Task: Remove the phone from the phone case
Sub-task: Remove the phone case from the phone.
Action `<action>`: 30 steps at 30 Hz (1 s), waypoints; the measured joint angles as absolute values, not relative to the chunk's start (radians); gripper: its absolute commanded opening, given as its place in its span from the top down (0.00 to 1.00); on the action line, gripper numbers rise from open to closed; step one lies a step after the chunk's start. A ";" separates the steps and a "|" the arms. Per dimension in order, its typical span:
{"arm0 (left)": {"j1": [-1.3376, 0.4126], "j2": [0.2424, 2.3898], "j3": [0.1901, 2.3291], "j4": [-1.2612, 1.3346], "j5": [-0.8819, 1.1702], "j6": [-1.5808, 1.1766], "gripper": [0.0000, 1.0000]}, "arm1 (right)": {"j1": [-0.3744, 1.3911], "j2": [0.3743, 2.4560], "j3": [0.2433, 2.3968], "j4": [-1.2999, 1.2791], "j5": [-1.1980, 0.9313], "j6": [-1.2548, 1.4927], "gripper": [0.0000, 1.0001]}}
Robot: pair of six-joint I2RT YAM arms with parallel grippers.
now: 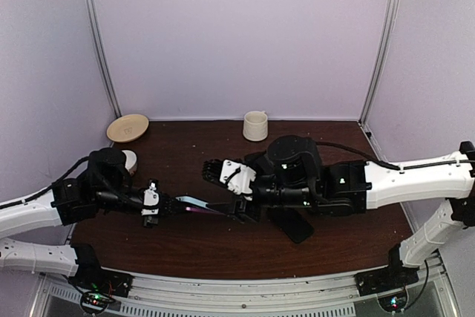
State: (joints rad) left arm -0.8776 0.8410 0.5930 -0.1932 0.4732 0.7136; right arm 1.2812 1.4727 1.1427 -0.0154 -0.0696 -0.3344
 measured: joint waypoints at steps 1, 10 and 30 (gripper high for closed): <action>-0.878 0.844 0.593 -0.193 0.472 0.714 1.00 | 1.283 1.480 1.154 -0.014 -0.070 -0.335 0.36; -0.879 0.849 0.593 -0.196 0.466 0.714 1.00 | 1.305 1.570 1.235 -0.010 -0.070 -0.344 0.44; -0.892 0.850 0.593 -0.197 0.466 0.714 1.00 | 1.320 1.658 1.290 0.009 -0.045 -0.360 0.61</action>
State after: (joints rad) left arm -0.8921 0.8501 0.5930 -0.1967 0.4656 0.7139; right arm 1.3197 1.6585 1.2900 0.0093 -0.0452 -0.3603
